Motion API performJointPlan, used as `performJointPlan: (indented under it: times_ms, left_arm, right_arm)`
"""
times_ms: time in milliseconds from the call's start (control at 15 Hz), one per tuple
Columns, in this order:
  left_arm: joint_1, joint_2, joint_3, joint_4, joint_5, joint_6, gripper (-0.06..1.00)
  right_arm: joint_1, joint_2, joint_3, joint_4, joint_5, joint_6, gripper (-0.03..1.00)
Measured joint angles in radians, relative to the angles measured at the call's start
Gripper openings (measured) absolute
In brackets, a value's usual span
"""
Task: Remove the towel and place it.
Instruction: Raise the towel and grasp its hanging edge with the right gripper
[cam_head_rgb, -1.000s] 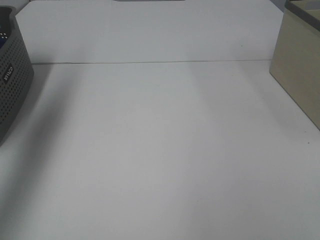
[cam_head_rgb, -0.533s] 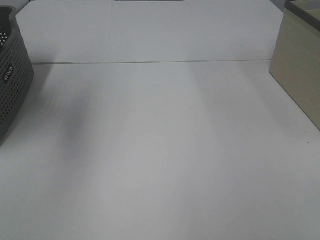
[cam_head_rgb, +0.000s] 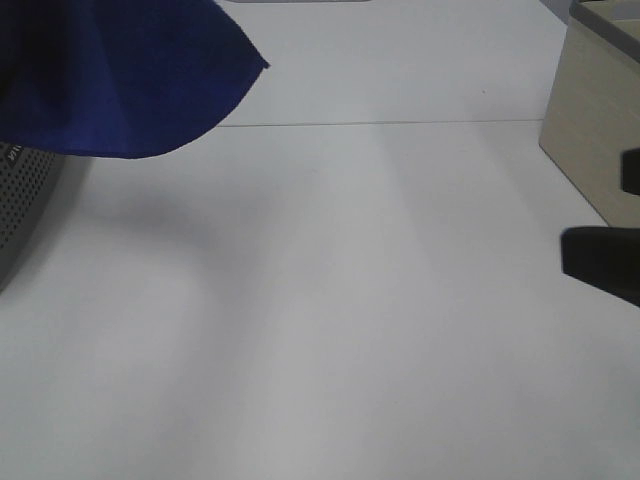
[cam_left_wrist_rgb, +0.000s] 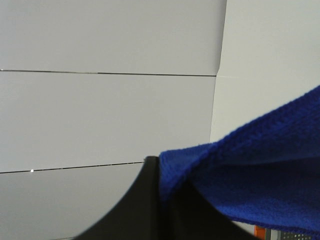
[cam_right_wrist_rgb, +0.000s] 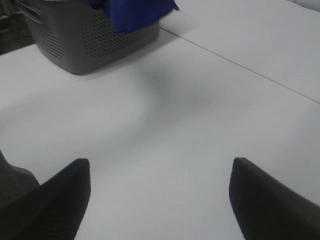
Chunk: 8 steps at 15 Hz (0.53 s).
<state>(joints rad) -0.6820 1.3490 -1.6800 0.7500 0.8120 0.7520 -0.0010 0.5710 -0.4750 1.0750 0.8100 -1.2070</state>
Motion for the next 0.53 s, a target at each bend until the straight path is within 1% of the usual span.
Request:
performJointPlan:
  times_ms: [67,200,267,333,400,467,533]
  left_arm:
    - [-0.015,0.006,0.000,0.000,0.000,0.000,0.00]
    - [-0.046,0.021,0.000,0.000,0.001,0.013,0.00]
    - [-0.055,0.023,0.000,0.000,0.001,0.020,0.00]
    - [-0.071,0.025,0.000,0.000,0.001,0.033,0.00]
    - [-0.087,0.026,0.000,0.000,0.001,0.041,0.00]
    - [-0.103,0.026,0.000,0.000,0.002,0.043,0.00]
    - [-0.133,0.026,0.000,0.000,0.002,0.045,0.00]
  right_arm:
    - [0.000,0.098,0.000,0.112,0.017,-0.161,0.76]
    - [0.000,0.272,0.000,0.311,0.051,-0.430,0.76]
    - [0.000,0.320,0.000,0.358,0.061,-0.498,0.76]
    - [0.000,0.415,-0.001,0.441,0.082,-0.626,0.76]
    - [0.000,0.498,-0.003,0.520,0.114,-0.728,0.76]
    - [0.000,0.583,-0.005,0.602,0.152,-0.822,0.76]
    - [0.000,0.732,-0.039,0.643,0.232,-0.965,0.76]
